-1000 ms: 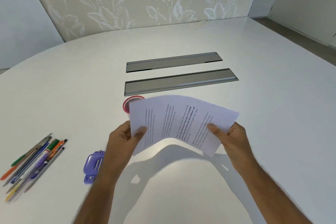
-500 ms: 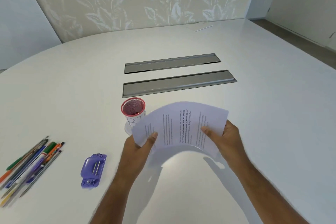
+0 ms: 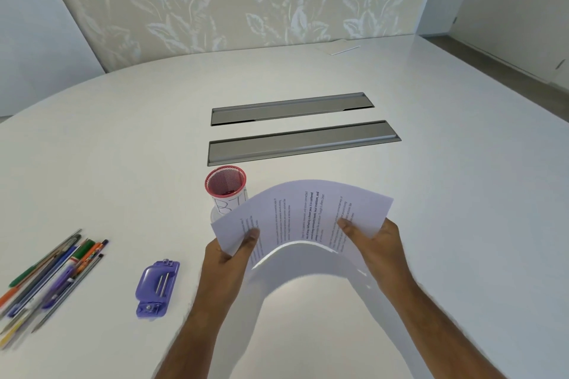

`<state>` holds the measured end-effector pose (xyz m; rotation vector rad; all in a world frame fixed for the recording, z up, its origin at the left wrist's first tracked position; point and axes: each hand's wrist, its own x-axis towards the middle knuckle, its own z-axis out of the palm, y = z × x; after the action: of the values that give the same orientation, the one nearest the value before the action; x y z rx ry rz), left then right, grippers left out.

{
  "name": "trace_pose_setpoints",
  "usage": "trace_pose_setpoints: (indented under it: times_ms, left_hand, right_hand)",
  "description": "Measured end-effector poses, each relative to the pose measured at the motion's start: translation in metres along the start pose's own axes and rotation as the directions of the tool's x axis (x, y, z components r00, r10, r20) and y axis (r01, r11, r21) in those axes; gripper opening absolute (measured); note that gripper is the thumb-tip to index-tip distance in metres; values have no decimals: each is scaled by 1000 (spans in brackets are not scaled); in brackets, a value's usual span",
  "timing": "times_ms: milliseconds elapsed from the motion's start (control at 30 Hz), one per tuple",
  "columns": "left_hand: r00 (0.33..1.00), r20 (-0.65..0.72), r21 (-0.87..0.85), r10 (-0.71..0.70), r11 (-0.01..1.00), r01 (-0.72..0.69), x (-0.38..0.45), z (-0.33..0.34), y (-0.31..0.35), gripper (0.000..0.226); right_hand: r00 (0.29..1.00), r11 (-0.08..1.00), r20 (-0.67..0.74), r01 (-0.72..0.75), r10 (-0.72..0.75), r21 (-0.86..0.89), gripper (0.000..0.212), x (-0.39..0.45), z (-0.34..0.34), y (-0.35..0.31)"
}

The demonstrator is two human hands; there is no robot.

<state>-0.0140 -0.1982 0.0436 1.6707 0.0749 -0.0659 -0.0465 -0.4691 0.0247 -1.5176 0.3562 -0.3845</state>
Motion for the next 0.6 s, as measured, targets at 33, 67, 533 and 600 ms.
trace_pose_setpoints:
  times_ms: [33,67,533,600]
  left_hand:
    - [1000,-4,-4,-7,1000,7,0,0,0,41]
    - [1000,-7,-9,-13,1000,13,0,1,0,43]
    - [1000,-20,-107,0,994,-2,1,-7,13,57]
    - [1000,-19,-139,15,990,-17,0,-8,17,42]
  right_hand:
    - [1000,1000,3,-2,2,-2,18,0,0,2]
    - [1000,1000,7,-9,9,-5,17,-1,1,3]
    - [1000,999,23,15,-16,38,53,3,-12,-2]
    - [999,994,13,50,-52,102,52,4,-11,-3]
